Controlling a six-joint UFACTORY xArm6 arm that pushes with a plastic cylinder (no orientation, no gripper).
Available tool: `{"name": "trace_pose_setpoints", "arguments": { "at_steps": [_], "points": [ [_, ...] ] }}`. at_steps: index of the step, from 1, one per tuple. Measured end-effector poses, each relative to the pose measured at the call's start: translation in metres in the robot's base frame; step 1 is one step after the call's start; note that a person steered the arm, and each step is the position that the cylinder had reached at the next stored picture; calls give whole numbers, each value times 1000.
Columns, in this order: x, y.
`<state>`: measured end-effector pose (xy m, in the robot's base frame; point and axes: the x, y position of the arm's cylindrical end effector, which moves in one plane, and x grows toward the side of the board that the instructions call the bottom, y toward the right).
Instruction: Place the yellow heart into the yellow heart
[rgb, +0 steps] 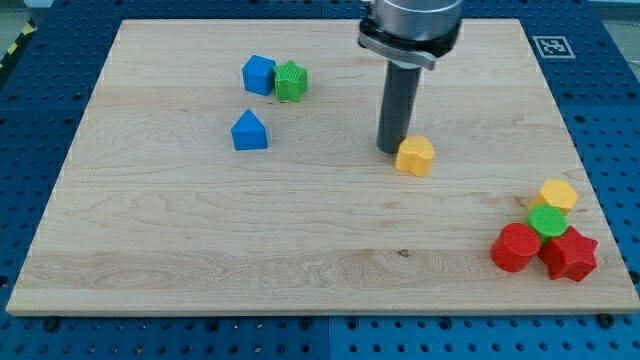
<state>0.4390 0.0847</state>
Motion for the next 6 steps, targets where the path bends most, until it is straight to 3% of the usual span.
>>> {"name": "trace_pose_setpoints", "arguments": {
  "at_steps": [2,4,6],
  "points": [
    [44,14],
    [18,2],
    [69,74]
  ]
}}
